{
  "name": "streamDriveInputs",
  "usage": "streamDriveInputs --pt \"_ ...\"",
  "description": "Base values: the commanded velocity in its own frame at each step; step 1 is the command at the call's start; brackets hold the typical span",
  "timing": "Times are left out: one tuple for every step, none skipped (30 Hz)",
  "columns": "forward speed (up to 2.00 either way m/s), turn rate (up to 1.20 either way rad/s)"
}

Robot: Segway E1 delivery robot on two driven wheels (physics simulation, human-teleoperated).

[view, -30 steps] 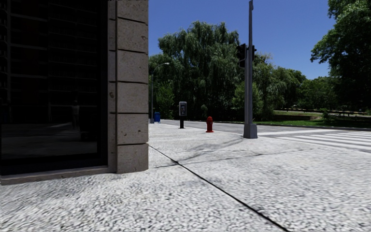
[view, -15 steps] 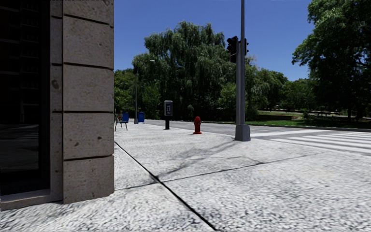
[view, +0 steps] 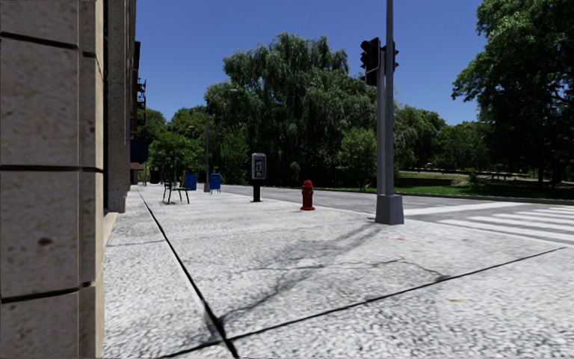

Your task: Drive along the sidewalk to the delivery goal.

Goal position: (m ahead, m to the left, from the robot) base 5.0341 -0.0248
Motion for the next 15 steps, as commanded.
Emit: streamDriveInputs --pt "1.63 0.0" --pt "1.63 0.0" --pt "1.63 0.0" --pt "1.64 0.0" --pt "1.64 0.0" --pt "1.67 0.0" --pt "1.73 0.0" --pt "1.77 0.0" --pt "1.77 0.0" --pt "1.82 0.0" --pt "1.86 0.0" --pt "1.91 0.0" --pt "1.91 0.0" --pt "2.0 0.0" --pt "2.0 0.0"
